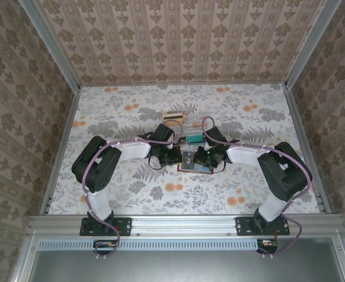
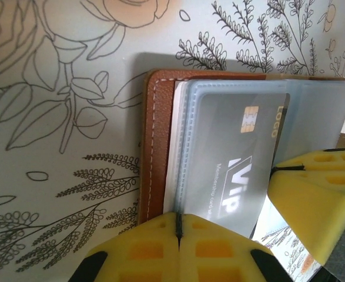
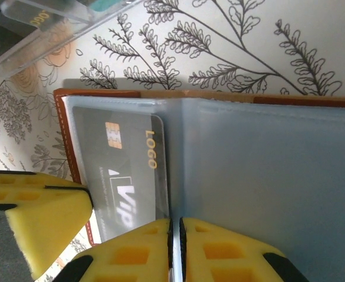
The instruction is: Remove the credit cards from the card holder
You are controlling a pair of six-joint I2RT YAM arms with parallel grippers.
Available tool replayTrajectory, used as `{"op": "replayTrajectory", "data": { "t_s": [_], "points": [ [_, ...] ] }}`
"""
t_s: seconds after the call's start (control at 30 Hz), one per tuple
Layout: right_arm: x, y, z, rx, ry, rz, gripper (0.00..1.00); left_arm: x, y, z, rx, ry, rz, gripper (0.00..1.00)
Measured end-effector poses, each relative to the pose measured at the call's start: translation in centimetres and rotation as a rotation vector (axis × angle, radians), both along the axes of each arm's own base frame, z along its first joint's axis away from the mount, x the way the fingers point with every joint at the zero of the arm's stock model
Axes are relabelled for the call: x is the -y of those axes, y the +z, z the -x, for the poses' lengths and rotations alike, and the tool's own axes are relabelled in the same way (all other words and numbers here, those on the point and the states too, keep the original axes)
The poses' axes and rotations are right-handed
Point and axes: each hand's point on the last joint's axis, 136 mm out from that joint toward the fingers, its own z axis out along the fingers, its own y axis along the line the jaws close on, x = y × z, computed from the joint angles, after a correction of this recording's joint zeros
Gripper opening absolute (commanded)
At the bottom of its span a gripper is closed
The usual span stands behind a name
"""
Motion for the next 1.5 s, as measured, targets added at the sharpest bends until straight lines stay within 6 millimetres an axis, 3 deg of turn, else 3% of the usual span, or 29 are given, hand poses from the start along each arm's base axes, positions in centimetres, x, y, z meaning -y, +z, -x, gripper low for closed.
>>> {"op": "replayTrajectory", "data": {
  "t_s": [0.33, 0.43, 0.5, 0.6, 0.97, 1.0, 1.07, 1.1, 1.5],
  "points": [
    [-0.6, -0.1, -0.3, -0.010, -0.007, -0.040, 0.17, 0.0, -0.1, 0.0, 0.004, 0.000, 0.003, 0.00],
    [-0.7, -0.1, -0.5, -0.013, -0.012, -0.052, 0.11, 0.0, -0.1, 0.0, 0.006, 0.001, 0.001, 0.00],
    [-0.7, -0.2, -0.5, -0.016, -0.017, -0.056, 0.00, 0.0, -0.1, 0.0, 0.005, 0.001, 0.000, 0.00],
    [-0.6, -0.1, -0.7, -0.020, -0.027, -0.063, 0.00, -0.1, -0.2, 0.0, 0.007, 0.003, -0.003, 0.00],
    [2.2, 0.7, -1.4, 0.001, -0.072, -0.063, 0.00, -0.2, -0.3, 0.0, -0.001, 0.013, -0.007, 0.00],
    [2.3, 0.7, -1.4, 0.002, -0.070, -0.063, 0.02, -0.2, -0.3, 0.0, -0.001, 0.013, -0.007, 0.00],
    [2.2, 0.5, -1.1, -0.004, -0.062, -0.070, 0.18, -0.2, -0.3, 0.0, -0.001, 0.013, -0.007, 0.00],
    [2.2, 0.5, -1.0, -0.006, -0.058, -0.075, 0.21, -0.2, -0.3, 0.0, -0.001, 0.013, -0.007, 0.00],
    [0.9, 0.0, -1.1, -0.011, 0.002, -0.127, 0.23, -0.2, -0.3, 0.1, -0.007, 0.013, -0.013, 0.00]
  ]
}}
